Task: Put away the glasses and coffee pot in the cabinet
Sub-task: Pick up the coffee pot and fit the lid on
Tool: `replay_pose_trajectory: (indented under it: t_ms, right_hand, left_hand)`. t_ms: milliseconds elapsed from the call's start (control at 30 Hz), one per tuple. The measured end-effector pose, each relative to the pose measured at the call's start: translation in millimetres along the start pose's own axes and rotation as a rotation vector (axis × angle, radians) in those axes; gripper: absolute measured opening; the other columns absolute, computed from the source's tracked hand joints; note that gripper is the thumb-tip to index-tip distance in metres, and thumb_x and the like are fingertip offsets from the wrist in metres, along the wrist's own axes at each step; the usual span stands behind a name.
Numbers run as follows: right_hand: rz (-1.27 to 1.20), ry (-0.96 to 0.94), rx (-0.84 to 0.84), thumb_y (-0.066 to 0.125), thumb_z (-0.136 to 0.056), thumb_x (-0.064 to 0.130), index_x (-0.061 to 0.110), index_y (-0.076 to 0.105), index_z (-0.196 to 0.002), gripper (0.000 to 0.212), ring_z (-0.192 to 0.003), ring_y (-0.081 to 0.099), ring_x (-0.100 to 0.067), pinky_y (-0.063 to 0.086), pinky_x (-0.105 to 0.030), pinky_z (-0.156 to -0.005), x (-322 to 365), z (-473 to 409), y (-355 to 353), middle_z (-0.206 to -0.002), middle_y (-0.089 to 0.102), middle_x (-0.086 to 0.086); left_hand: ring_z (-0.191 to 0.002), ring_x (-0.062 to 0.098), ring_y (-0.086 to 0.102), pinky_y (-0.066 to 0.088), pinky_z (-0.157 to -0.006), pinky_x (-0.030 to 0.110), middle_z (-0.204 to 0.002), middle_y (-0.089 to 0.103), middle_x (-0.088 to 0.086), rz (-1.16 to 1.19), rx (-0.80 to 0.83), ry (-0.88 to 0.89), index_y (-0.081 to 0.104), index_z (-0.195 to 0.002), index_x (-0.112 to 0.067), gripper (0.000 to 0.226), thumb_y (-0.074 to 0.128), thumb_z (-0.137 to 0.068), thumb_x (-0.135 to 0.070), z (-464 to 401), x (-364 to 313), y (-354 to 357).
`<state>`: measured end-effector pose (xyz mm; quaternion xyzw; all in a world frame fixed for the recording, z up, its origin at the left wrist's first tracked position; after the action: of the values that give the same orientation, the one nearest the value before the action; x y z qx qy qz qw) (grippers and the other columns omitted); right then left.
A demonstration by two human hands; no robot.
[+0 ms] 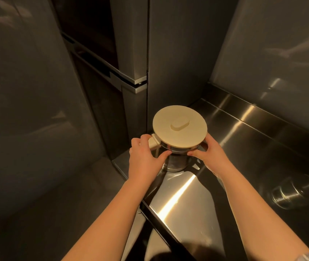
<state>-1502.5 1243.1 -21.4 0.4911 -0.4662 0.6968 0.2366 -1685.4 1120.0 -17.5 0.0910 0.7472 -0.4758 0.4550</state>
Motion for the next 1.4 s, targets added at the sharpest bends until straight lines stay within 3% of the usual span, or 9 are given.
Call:
replay_pose_trajectory:
  t_ms: [333,533,667,933,1133,1400]
  right_hand:
    - [-0.017,0.025,0.066,0.075,-0.079,0.011,0.027,0.037,-0.142,0.076,-0.127,0.043,-0.012,0.038,-0.027,-0.100,-10,-14,-7,-0.133,0.051,0.009]
    - [-0.070,0.048,0.071,0.070,-0.085,0.013,0.030,0.030,-0.146,0.075,-0.131,0.041,-0.013,0.042,-0.024,-0.087,-16,-11,-2,-0.139,0.047,0.009]
    - [-0.070,0.044,0.067,0.066,-0.088,0.017,0.029,0.028,-0.147,0.071,-0.133,0.040,-0.015,0.038,-0.024,-0.093,-18,-5,1,-0.141,0.046,0.008]
    - [-0.054,0.033,0.090,0.063,-0.091,0.021,0.032,0.023,-0.149,0.071,-0.136,0.037,-0.018,0.037,-0.024,-0.094,-11,10,2,-0.146,0.042,0.006]
    - [-0.025,-0.020,0.092,0.063,-0.091,0.025,0.034,0.014,-0.152,0.079,-0.143,0.026,-0.017,0.028,-0.036,-0.112,-7,30,-6,-0.155,0.029,0.009]
    - [0.195,-0.155,-0.123,0.059,-0.090,0.042,0.031,0.021,-0.150,0.072,-0.142,0.026,-0.015,0.029,-0.033,-0.109,23,64,-30,-0.157,0.024,0.007]
  left_hand:
    - [-0.108,0.019,0.048,0.040,-0.077,0.024,-0.118,0.040,-0.001,-0.075,-0.027,-0.025,0.044,-0.124,-0.025,0.065,0.071,-0.075,-0.058,-3,-11,9]
    - [-0.102,0.020,0.050,0.041,-0.075,0.026,-0.115,0.040,0.000,-0.099,-0.053,-0.055,0.045,-0.122,-0.024,0.063,0.070,-0.075,-0.058,3,-11,10]
    - [-0.102,0.021,0.050,0.041,-0.074,0.027,-0.115,0.040,0.002,-0.106,-0.060,-0.069,0.045,-0.122,-0.023,0.062,0.070,-0.076,-0.057,8,-14,12]
    - [-0.111,0.022,0.048,0.046,-0.083,0.033,-0.123,0.039,0.003,-0.140,-0.013,-0.071,0.038,-0.134,-0.027,0.070,0.067,-0.078,-0.058,13,-14,11]
    - [-0.128,0.022,0.040,0.044,-0.096,0.038,-0.142,0.036,0.002,-0.177,-0.022,-0.064,0.029,-0.147,-0.031,0.073,0.059,-0.086,-0.057,28,-16,1]
    - [-0.131,0.020,0.039,0.039,-0.104,0.039,-0.144,0.043,-0.002,-0.210,-0.143,0.009,0.037,-0.146,-0.025,0.064,0.054,-0.090,-0.052,58,-41,-22]
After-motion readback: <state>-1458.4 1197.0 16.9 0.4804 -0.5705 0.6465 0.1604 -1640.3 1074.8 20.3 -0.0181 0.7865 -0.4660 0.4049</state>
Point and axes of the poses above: each hand's wrist, its own z-axis away from the middle knuckle, its own y-axis out of the palm, x = y × z, the point moved 8 cm from there along -z, towards the middle knuckle
